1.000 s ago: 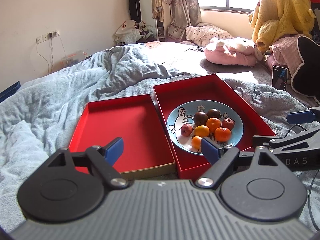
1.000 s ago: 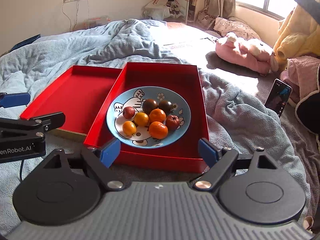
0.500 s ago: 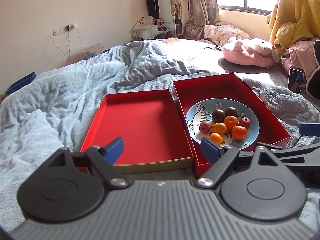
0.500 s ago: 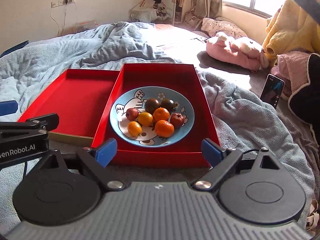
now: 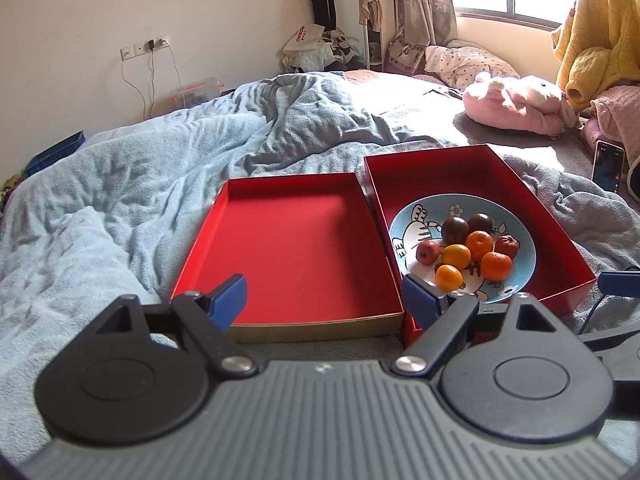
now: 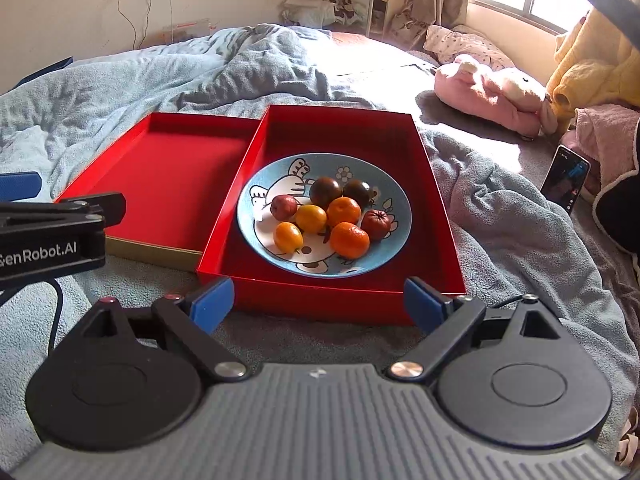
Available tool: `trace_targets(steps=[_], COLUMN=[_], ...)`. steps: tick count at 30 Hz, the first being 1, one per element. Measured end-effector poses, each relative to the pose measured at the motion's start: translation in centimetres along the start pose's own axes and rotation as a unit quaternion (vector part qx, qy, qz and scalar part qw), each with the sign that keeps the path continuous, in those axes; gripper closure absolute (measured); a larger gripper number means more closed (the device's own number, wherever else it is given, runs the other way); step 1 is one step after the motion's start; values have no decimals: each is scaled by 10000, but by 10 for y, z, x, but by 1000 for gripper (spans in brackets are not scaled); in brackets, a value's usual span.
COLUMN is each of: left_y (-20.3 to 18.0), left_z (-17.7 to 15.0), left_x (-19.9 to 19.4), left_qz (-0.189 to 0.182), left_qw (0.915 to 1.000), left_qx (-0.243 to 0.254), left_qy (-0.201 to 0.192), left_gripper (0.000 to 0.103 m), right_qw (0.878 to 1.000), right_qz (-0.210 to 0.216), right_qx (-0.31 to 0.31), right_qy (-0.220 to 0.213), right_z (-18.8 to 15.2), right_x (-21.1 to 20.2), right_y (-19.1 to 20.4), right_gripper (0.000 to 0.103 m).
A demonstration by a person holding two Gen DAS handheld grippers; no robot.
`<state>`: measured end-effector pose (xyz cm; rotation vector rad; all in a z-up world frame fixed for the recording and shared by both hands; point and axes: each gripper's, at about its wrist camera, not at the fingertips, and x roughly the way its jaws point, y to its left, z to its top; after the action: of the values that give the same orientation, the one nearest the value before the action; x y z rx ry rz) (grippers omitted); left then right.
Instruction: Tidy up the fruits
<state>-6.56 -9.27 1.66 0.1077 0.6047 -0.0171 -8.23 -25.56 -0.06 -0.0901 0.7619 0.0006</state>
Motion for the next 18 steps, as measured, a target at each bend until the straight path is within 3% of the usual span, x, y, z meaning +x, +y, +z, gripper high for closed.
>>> trace_targets(steps=[18], left_y=[6], left_z=[2], left_x=[6], left_qz=[286], left_qw=[9996], left_qx=[-20], left_qy=[53], left_gripper=[17], right_qw=[9997], right_qz=[212], right_qx=[-46], right_qy=[83], right_z=[3], right_x=[10], right_y=[10], right_gripper=[9])
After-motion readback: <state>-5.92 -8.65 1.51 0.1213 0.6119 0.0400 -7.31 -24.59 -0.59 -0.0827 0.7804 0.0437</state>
